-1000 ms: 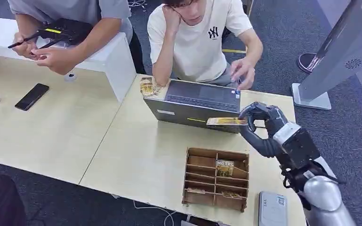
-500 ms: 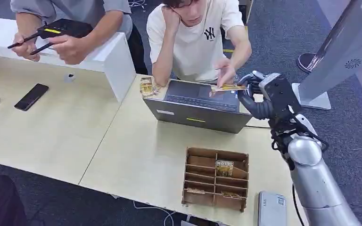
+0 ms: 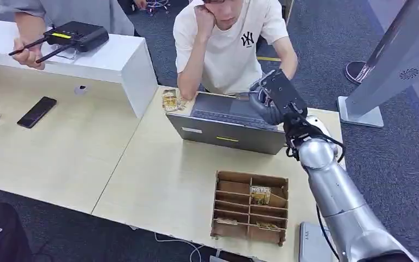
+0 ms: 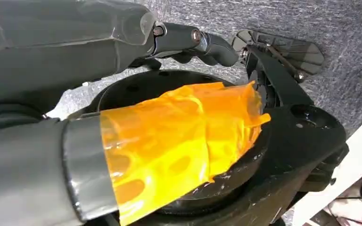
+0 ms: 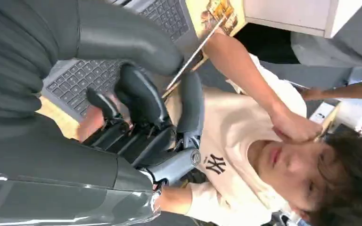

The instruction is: Pass the card to the sensor for recognition and then transmit it.

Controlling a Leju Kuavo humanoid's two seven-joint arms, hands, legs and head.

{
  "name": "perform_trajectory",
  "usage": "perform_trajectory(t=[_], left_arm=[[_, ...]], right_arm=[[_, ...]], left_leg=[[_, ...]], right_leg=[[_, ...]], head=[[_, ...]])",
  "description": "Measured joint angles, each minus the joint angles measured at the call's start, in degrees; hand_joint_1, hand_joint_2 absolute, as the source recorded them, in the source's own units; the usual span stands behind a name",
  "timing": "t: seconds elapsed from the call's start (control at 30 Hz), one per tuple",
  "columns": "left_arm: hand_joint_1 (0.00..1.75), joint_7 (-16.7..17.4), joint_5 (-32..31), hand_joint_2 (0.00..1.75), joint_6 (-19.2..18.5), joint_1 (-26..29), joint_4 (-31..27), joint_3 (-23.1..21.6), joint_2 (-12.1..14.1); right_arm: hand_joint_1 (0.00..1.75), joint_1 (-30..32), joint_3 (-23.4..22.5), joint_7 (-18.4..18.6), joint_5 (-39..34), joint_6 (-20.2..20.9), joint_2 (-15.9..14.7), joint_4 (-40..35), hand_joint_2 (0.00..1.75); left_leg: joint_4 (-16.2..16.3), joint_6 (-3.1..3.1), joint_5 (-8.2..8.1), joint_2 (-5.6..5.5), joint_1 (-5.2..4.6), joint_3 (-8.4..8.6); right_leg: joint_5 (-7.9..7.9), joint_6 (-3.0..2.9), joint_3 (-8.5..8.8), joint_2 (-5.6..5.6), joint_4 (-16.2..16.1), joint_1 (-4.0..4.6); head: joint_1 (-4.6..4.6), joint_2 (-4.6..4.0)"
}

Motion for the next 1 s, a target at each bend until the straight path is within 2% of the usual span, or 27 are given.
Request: perform_trajectory(t=[0.5, 0.77, 1.0], left_arm=[[0.0, 0.35, -0.04, 0.0, -0.83, 0.26, 0.0, 0.0, 0.04], [0.0, 0.37, 0.0, 0.0, -1.71, 0.44, 0.0, 0.0, 0.04], [0.0, 0.28, -0.07, 0.0, -2.21, 0.68, 0.0, 0.0, 0.04]], right_arm=[[0.0, 0.88, 1.16, -1.42, 2.44, 0.22, 1.31, 2.82, 1.75], [0.0, 2.04, 1.24, -1.14, 2.29, 1.05, 1.33, 1.02, 1.75], [0.0, 4.08, 1.22, -2.49, 0.81, 1.14, 1.31, -0.86, 1.75]], left_leg=[[0.0, 0.0, 0.0, 0.0, 0.0, 0.0], [0.0, 0.0, 0.0, 0.01, 0.0, 0.0], [0.0, 0.0, 0.0, 0.01, 0.0, 0.0]], right_leg=[[0.0, 0.0, -0.01, 0.01, 0.0, 0.0], [0.0, 0.0, -0.01, 0.01, 0.0, 0.0], [0.0, 0.0, -0.02, 0.01, 0.0, 0.0]], head=[[0.0, 0.0], [0.0, 0.0], [0.02, 0.0]])
